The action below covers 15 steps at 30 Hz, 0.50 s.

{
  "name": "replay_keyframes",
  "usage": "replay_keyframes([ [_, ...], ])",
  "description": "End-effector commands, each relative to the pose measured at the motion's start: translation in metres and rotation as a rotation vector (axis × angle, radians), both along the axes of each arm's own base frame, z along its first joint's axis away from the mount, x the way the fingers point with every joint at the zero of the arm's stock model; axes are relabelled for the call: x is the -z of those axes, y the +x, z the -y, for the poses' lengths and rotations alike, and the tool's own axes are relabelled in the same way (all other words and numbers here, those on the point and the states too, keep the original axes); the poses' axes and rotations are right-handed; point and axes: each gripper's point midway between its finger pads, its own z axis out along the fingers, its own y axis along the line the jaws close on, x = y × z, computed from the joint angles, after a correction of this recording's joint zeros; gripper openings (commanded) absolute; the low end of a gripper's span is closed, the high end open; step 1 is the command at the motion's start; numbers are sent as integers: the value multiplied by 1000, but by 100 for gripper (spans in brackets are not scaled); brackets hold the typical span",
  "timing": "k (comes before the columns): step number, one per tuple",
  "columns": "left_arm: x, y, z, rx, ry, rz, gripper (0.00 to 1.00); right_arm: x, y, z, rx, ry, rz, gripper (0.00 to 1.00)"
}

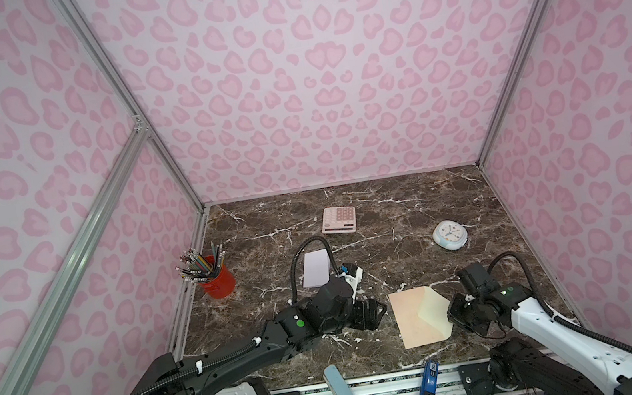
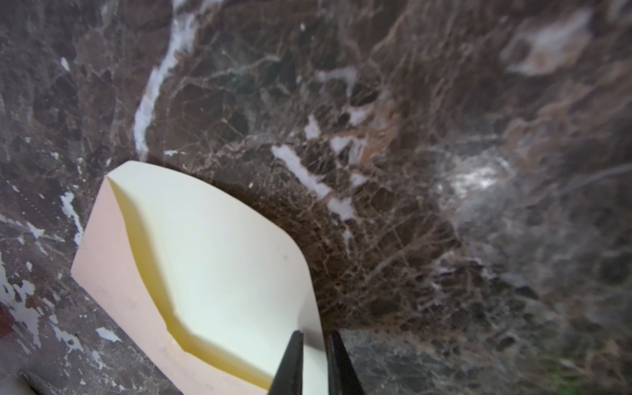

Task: Place the letter into the envelope and seal it
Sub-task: 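Grip the peach envelope's edge with the right gripper and drag it toward the letter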

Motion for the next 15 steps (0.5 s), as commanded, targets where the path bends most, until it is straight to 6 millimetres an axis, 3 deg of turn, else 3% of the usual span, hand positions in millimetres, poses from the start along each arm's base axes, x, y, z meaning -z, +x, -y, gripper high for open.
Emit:
replay_keyframes([
  [1,-10,4,3,0,-30,29,86,-3,6,-5,-19,14,21,12],
  [15,-11,5,-9,-20,-7,39,86,-16,19,-28,-98,38,80,2],
])
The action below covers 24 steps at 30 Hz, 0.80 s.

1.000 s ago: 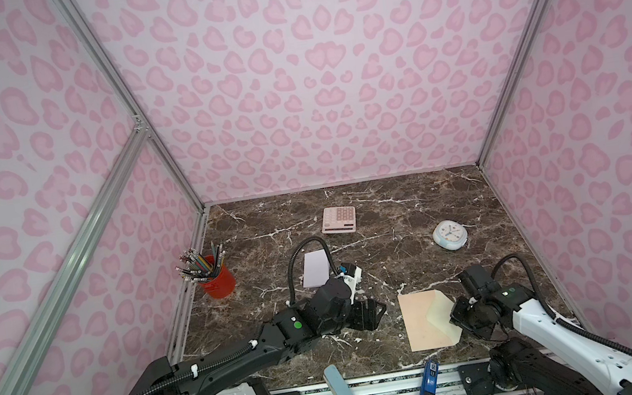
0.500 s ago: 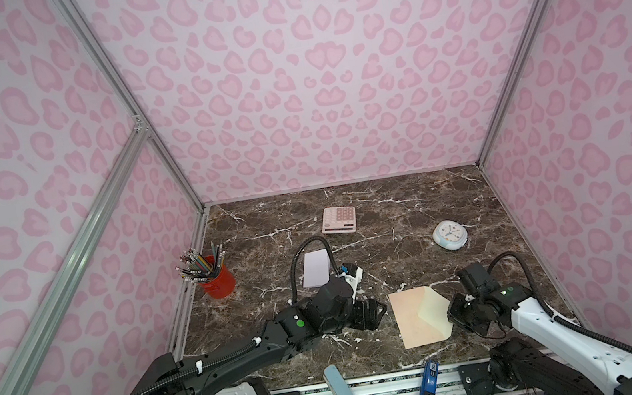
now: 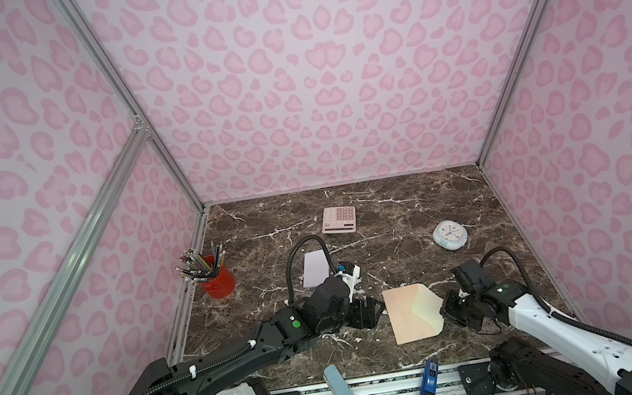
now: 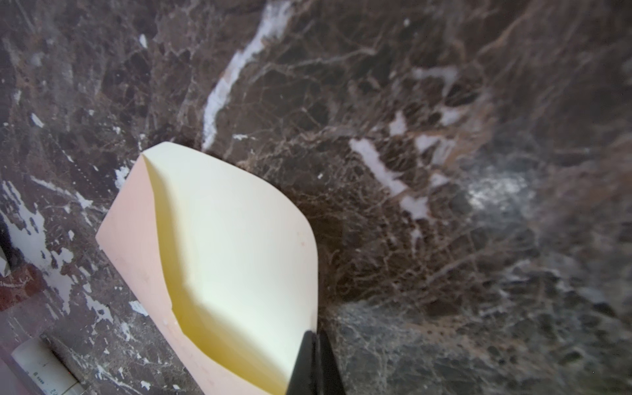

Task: Place the letter into the envelope and seal it
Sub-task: 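Grip the peach envelope's edge with the right gripper and drag it toward the letter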

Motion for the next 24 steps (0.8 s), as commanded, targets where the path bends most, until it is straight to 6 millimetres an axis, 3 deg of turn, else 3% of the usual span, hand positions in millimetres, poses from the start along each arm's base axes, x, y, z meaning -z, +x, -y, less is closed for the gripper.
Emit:
replay_keyframes([
  [1,-1,2,-4,-6,12,13,86,-7,10,-9,-12,7,41,2],
  [11,-11,6,-30,-65,-2,40,86,-24,33,-42,-29,55,114,2],
  [24,-25,8,-87,-189,36,95,88,-11,54,-94,47,120,200,1],
])
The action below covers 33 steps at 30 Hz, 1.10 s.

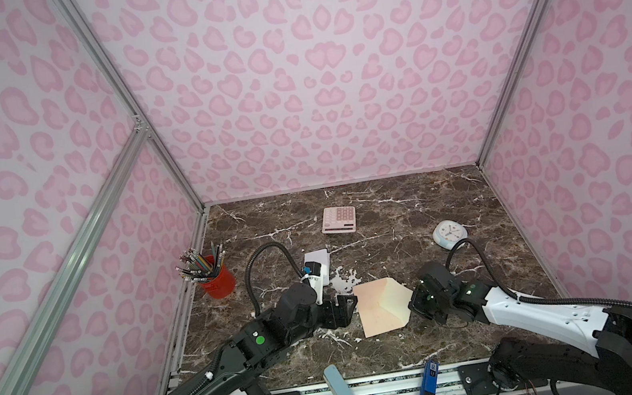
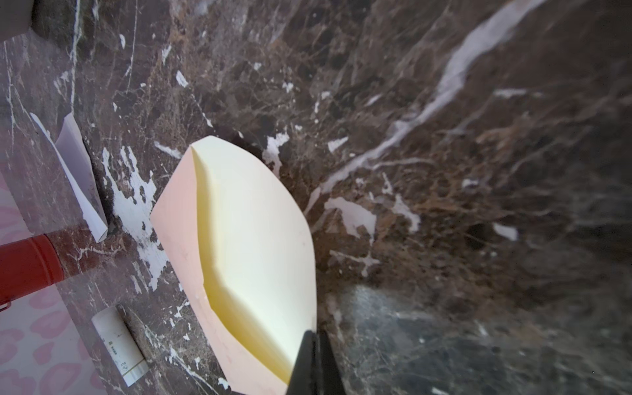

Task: Place the letter into the envelope and seal it
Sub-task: 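Grip the peach envelope's edge with the right gripper and drag it toward the letter, then release the envelope and grasp the folded white letter with the right gripper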

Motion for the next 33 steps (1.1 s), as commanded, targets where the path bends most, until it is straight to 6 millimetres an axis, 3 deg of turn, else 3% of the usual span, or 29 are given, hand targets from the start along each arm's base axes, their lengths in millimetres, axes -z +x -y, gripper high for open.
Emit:
replay_keyframes([
  [1,6,-1,-17,-35,52,3,88,-5,21,-10,73,25,75,1],
  [11,-2,-2,-42,-92,70,37,90,9,31,-44,62,26,74,2],
  [17,-5,0,-50,-119,77,57,91,8,27,-47,63,-7,86,4],
  [21,-8,2,-54,-134,81,72,91,4,25,-43,76,-27,99,10],
  [28,-12,4,-61,-168,81,91,91,-8,20,-33,71,-89,127,40],
  [33,-13,5,-69,-194,94,105,92,-30,23,-20,37,-162,188,44],
])
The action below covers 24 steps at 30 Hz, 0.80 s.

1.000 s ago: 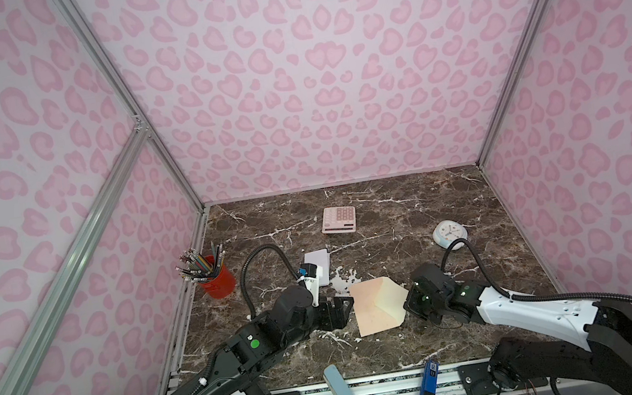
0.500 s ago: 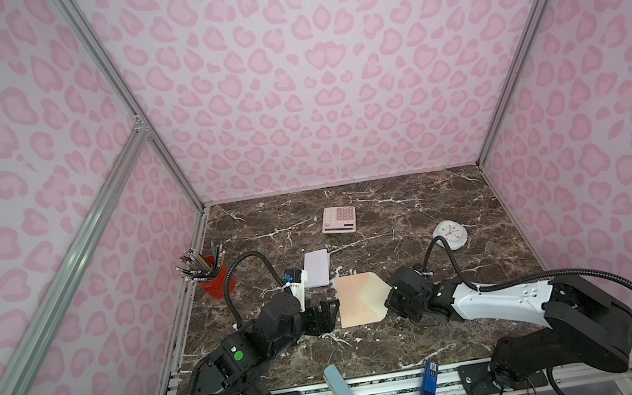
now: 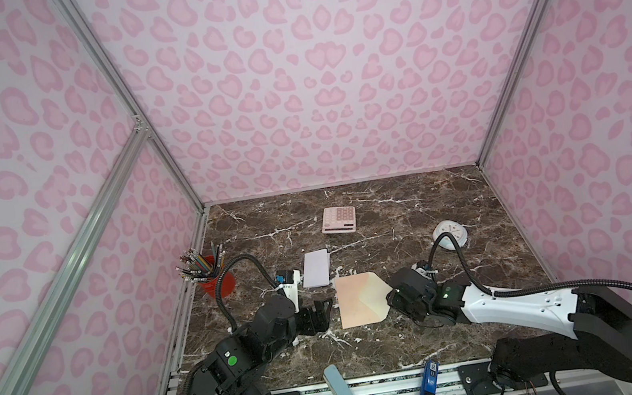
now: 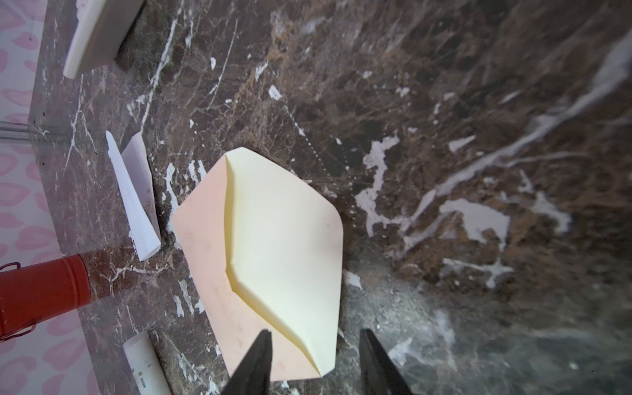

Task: Place the letter into the envelope and seal it
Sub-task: 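Release the envelope and grasp the folded white letter with the right gripper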

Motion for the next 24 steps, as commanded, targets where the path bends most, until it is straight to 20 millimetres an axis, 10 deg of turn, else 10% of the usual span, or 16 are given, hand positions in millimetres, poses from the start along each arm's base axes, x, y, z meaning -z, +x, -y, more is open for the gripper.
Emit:
replay_keyframes([
  [1,-3,3,-9,-35,25,22,92,-12,4,18,-27,-124,57,44],
  [13,-9,37,-26,-107,-3,29,95,-67,57,-61,-417,-170,213,40],
  [24,5,70,-50,-187,-66,-27,94,-35,108,-156,-655,-12,159,40],
])
